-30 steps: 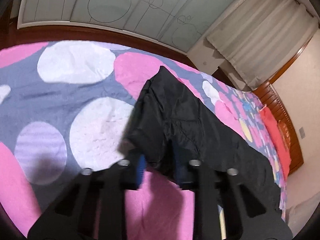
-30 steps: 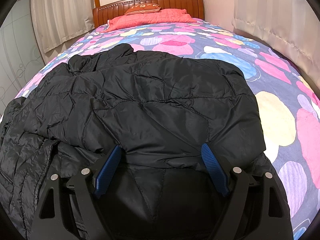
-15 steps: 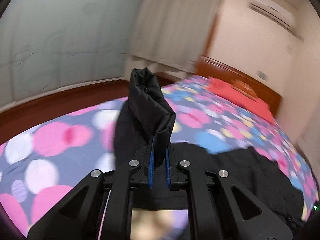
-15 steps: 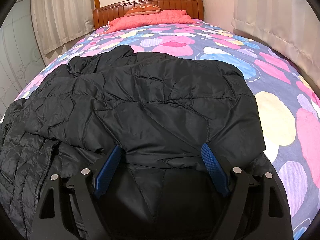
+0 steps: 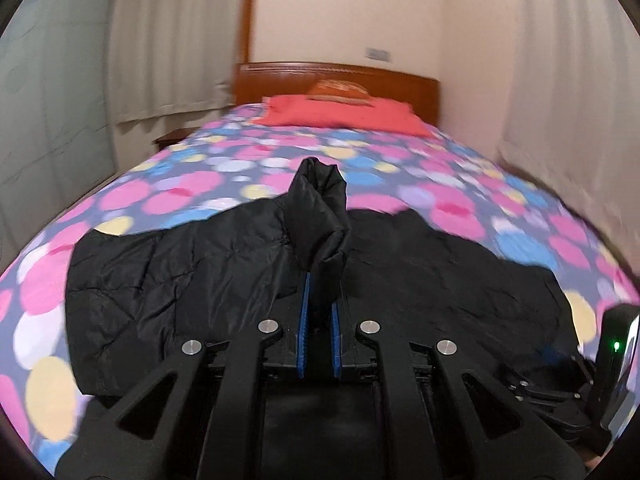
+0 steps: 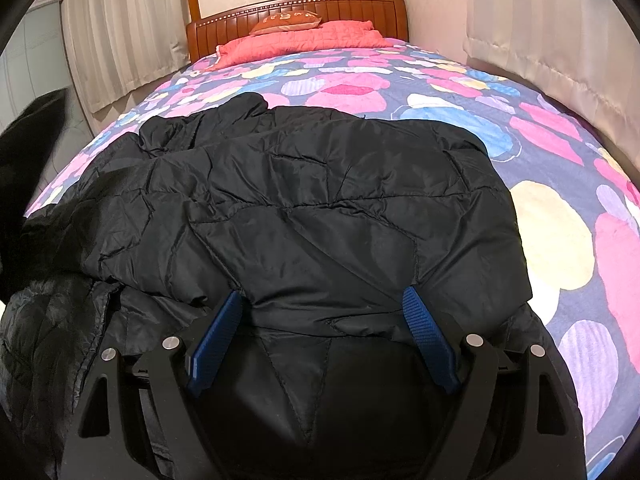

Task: Fold large clothes
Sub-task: 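Lay the held sleeve across the jacket back toward the right gripper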

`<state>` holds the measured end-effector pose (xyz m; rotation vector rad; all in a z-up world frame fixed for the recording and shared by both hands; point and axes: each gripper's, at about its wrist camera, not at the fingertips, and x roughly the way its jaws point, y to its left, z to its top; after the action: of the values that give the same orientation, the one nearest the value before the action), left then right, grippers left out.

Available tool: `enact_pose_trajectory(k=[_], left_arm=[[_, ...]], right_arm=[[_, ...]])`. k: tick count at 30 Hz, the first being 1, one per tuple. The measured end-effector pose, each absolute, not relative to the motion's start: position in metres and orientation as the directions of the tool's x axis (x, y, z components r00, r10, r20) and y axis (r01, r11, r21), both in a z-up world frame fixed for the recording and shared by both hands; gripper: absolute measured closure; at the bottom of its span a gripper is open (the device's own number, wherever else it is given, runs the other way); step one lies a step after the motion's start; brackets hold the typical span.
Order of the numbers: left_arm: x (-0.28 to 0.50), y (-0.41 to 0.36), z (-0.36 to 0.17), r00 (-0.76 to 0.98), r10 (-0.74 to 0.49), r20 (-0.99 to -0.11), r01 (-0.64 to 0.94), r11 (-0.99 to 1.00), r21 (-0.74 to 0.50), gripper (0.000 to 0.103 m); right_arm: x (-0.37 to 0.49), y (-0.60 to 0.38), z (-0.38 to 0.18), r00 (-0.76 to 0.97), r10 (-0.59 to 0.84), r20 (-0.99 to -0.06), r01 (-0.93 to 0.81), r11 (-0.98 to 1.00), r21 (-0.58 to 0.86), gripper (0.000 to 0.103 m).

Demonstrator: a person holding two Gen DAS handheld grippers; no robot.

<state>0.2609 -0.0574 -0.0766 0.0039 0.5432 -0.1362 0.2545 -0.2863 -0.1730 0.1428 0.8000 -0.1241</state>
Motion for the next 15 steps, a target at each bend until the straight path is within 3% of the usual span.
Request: enact_pose_trajectory(k=[4,5,8,9,15], left_arm=[[0.268,-0.102,-0.100,0.795,-0.175,-0.580,0.202,0.979,-0.019,0.093],[0.268,-0.110,-0.106,0.779,-0.182,-0.600,0.214,0.977,-0.019,0.086],[0.265,-0.125,-0.113,0.747,-0.190,-0.638,0.247,0.969,0.001,0.042],[0.261,-0.125,-0.112,0.757,-0.191,-0.625,0.251,0.968,0.008,0.036],[0.231,-0.098,-0.086,0.783,-0.206,-0.588,0.262,0.965,0.011,0.032]], right_arm=[[0.254,-0.286,-0.173,0.691,-0.054,-0.721,0.164,0.983,0.084,0.021],[0.254,-0.287,-0.173,0.692,-0.053,-0.720,0.164,0.983,0.086,0.021],[0.255,-0.287,-0.173,0.693,-0.051,-0.720,0.163,0.983,0.087,0.021],[0.254,-0.287,-0.173,0.693,-0.051,-0.720,0.163,0.983,0.087,0.021],[0.253,-0.288,-0.169,0.690,-0.047,-0.722,0.168,0.981,0.097,0.021]])
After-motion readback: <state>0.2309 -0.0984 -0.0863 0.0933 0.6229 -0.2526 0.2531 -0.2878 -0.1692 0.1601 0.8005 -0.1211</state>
